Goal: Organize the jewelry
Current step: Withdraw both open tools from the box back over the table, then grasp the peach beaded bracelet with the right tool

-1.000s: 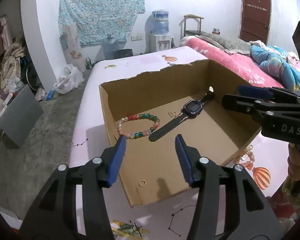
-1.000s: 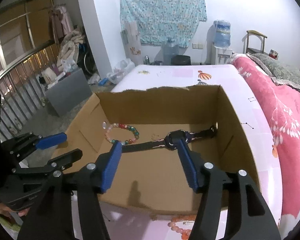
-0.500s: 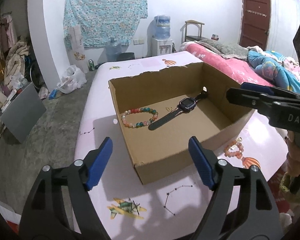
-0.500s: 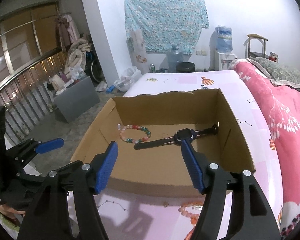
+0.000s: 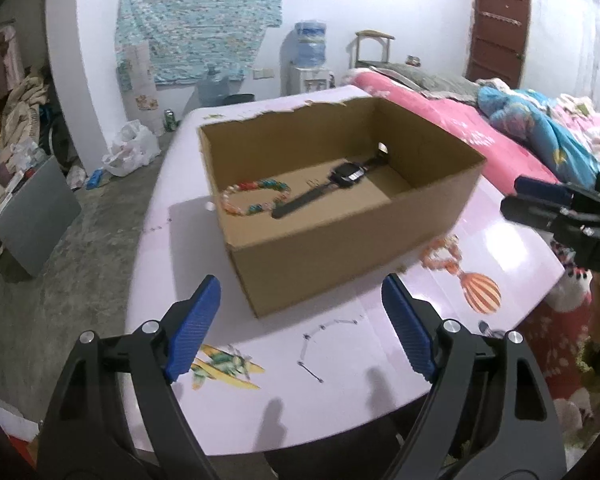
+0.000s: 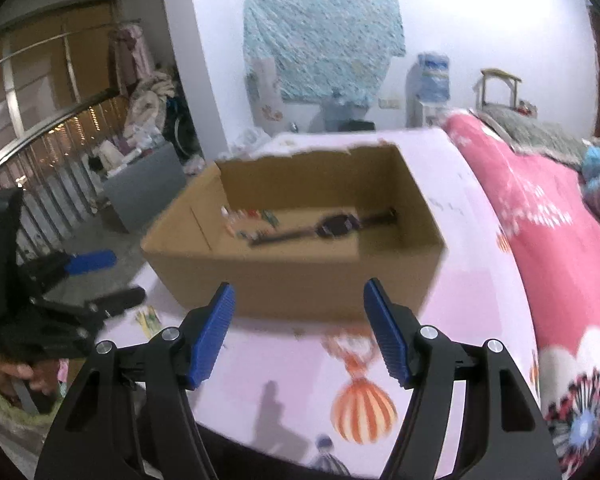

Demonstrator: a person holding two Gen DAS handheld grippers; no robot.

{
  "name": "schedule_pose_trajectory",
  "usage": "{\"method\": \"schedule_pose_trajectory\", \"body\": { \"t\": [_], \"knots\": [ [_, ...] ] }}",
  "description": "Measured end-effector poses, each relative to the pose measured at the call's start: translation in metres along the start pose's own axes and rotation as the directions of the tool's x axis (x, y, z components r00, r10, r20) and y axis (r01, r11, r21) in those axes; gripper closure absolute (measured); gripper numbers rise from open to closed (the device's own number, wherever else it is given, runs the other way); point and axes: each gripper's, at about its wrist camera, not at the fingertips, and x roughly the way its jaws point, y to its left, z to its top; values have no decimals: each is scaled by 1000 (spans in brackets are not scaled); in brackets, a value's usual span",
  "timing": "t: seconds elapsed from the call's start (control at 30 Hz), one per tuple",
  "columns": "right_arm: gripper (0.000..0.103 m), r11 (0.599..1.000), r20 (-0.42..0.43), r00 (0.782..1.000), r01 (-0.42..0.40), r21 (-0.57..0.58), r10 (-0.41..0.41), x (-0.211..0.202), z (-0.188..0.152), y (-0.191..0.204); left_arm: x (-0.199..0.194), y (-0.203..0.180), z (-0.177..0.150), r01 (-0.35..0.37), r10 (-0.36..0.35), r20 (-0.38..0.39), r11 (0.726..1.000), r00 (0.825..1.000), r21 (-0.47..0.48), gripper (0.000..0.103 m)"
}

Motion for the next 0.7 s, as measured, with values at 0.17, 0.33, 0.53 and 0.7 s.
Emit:
{"method": "schedule_pose_trajectory", "body": {
  "t": [0.17, 0.33, 0.53, 0.7],
  "knots": [
    [38, 996, -116, 993, -16, 93, 26, 17, -38, -18, 15, -25, -18, 54, -53, -33, 998, 998, 35, 24],
    [38, 989, -164, 986, 0, 146, 24, 28, -61, -27, 32, -45, -25, 96, -92, -55, 992, 994, 76, 24],
    [38, 987, -163, 987, 17, 162, 10, 30, -66, -38, 49, -63, -23, 113, -107, -51, 986, 993, 124, 24],
    [46, 981, -144, 990, 21, 195, 7, 33, -62, -51, 65, -79, -18, 147, -141, -48, 977, 989, 154, 29]
  ]
}}
